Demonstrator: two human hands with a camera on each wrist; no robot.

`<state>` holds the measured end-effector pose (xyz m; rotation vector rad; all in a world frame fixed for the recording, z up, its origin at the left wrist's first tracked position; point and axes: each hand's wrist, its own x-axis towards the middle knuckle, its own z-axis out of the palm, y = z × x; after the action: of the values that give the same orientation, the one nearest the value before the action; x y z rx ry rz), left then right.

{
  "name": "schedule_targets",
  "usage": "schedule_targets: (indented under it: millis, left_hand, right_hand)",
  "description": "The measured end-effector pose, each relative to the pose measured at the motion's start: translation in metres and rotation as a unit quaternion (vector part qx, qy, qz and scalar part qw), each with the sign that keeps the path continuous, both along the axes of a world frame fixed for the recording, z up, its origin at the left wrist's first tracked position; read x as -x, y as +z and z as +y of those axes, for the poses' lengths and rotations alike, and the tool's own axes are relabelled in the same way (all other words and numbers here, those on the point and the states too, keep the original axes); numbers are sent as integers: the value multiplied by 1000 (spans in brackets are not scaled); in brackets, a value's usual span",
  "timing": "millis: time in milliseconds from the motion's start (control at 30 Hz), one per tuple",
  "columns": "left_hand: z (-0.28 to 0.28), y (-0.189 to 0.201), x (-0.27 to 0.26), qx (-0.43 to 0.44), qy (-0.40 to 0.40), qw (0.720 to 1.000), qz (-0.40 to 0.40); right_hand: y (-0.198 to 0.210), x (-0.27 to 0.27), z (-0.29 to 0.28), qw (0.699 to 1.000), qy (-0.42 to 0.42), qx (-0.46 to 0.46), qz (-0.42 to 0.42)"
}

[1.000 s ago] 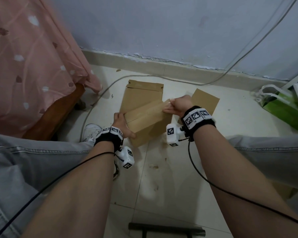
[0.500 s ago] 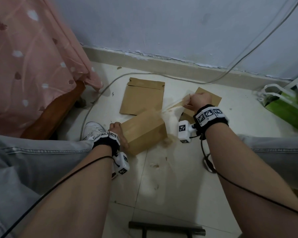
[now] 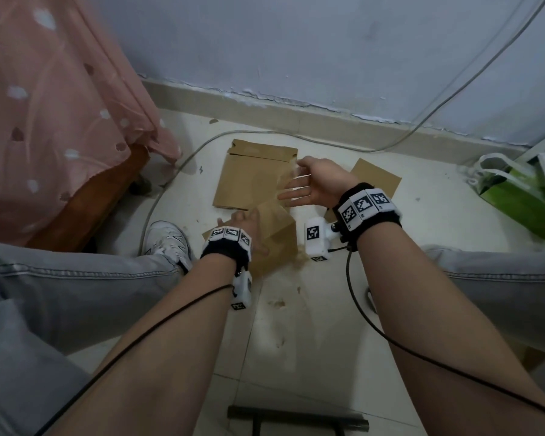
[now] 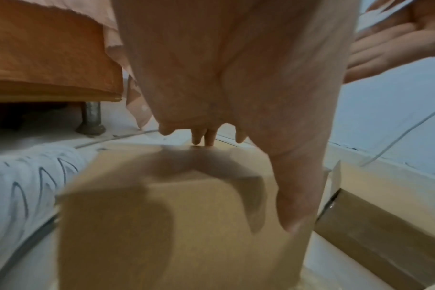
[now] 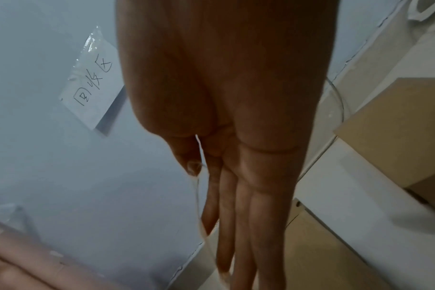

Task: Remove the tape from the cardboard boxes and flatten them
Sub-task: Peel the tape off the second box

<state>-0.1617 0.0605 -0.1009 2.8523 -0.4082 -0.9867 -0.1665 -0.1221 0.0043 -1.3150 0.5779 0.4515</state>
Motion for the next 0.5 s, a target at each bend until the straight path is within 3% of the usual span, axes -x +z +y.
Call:
schedule_targets:
  millis: [100, 400, 500]
  left_hand:
    - [-9, -4, 2, 6, 4, 1000, -7]
    - [9, 14, -9, 46, 84, 995, -32]
    - [15, 15, -8, 82, 106, 990, -36]
  right_hand:
    - [-1, 2, 2, 1000, 4, 6, -15]
    - [-26, 5, -23, 966, -255, 39, -27]
    - [-30, 4, -24, 952, -299, 61, -26]
